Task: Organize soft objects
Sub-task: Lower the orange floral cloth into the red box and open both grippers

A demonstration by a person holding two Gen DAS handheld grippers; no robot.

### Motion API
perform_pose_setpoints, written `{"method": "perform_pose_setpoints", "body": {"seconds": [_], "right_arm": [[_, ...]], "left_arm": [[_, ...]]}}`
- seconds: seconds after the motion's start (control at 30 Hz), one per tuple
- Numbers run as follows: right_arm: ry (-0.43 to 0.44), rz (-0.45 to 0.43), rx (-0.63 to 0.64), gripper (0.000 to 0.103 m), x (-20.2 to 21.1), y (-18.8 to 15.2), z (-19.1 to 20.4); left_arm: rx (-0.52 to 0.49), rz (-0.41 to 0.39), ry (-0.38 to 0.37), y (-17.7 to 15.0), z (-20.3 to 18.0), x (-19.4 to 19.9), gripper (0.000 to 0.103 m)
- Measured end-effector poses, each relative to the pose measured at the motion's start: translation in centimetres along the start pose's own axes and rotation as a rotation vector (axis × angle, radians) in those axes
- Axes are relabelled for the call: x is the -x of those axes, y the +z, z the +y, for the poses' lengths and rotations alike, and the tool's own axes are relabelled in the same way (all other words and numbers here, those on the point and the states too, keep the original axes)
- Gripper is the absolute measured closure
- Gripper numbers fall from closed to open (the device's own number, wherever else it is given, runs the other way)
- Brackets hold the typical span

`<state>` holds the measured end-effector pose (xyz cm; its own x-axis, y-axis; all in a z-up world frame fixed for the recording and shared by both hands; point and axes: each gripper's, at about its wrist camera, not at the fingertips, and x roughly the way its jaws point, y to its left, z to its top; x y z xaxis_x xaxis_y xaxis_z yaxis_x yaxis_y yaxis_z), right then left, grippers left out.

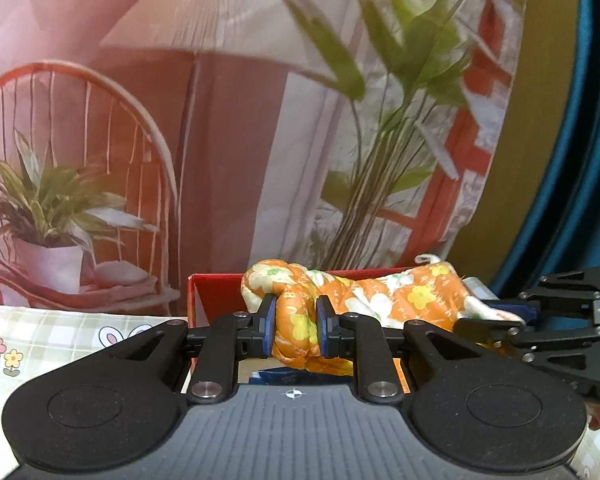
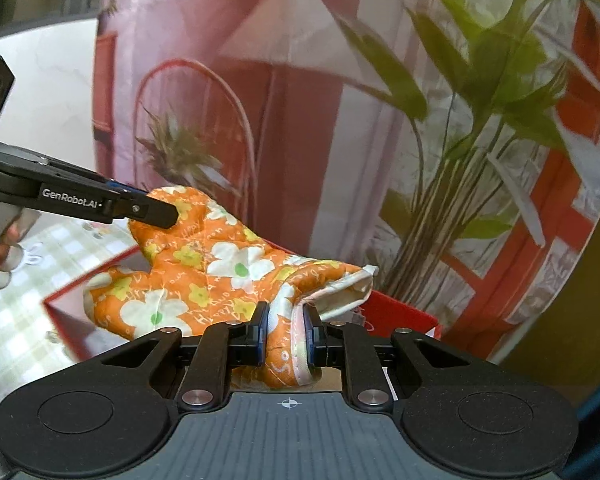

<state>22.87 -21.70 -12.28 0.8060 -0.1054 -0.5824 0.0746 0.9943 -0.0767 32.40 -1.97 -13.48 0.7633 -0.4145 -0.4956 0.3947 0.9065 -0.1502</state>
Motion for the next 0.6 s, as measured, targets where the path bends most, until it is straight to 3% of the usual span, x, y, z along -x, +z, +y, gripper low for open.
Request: {"method": "perform_pose_setpoints", "body": {"seconds": [0.27, 0.47, 0.6], "right_arm": [[0.013, 0.125, -0.158, 0.087, -5.0, -1.0, -1.5], [-0.003, 0.186, -0.198, 0.088, -6.8, -1.7, -1.2], [-0.025, 0.208, -0.223, 0.088, -7.5, -2.0, -1.2]], "left_arm": [[-0.025, 0.080, 0.018, -0.4, 0.0, -3.2, 0.081], [-0.067, 0.114, 0.029, -0.9, -0.3, -4.5, 0.080], [-0.061, 0.126, 0.040, -1.1, -0.1, -4.7, 0.060]]}}
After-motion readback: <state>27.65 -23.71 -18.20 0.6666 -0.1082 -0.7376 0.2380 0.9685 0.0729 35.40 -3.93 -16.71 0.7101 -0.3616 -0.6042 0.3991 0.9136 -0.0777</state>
